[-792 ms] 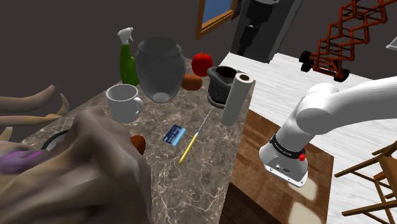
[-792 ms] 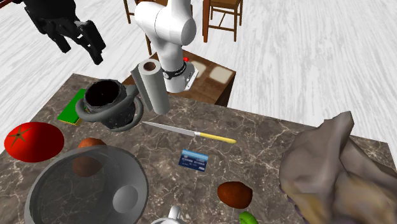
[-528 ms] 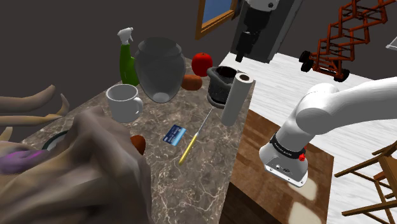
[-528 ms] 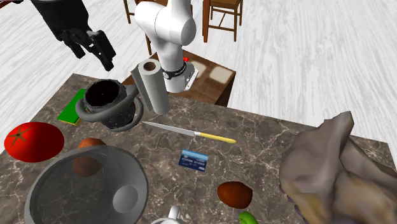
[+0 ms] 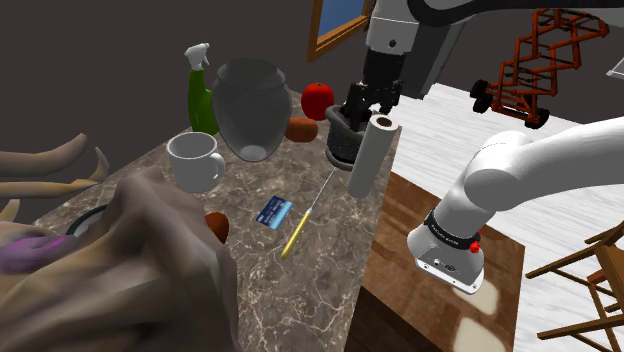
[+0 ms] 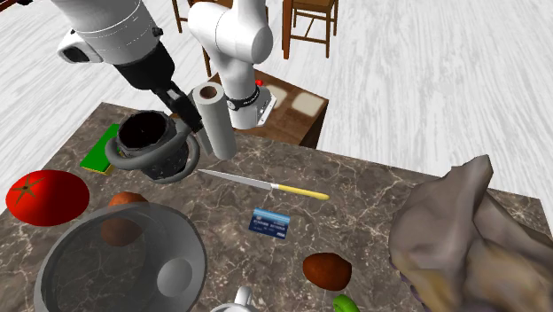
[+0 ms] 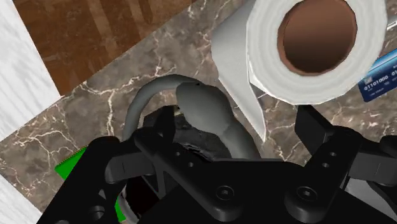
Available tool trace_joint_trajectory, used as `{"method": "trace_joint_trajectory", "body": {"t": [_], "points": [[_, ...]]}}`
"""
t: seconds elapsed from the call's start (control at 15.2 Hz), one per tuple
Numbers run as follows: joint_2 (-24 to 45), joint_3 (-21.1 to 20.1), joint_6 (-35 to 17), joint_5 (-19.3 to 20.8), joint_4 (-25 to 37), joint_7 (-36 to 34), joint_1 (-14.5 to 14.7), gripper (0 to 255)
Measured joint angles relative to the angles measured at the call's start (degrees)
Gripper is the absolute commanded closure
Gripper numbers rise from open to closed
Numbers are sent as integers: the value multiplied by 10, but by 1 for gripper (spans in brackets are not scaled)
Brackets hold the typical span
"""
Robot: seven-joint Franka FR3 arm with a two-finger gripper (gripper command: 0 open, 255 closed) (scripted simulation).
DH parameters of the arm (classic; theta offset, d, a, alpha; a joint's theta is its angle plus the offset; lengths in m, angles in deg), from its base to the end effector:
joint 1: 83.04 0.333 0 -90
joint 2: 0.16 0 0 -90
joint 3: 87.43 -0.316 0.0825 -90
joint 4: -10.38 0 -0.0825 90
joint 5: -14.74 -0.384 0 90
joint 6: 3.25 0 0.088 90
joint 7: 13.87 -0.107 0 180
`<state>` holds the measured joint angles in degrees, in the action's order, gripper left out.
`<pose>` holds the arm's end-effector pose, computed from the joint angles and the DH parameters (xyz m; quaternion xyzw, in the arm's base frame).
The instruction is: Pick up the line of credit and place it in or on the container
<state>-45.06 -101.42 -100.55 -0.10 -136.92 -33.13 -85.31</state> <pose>0.2996 0.0932 0.4907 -0.9897 0.1274 0.0578 0.0291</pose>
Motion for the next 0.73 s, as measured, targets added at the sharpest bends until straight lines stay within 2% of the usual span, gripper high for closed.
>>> {"method": "trace_joint_trajectory", "body": {"t": [0.26,0.73], "points": [[29,-40,-27,-78,-13,-109,-1,0],[118,-114,-110,-216,-16,-285,-2,0]]}}
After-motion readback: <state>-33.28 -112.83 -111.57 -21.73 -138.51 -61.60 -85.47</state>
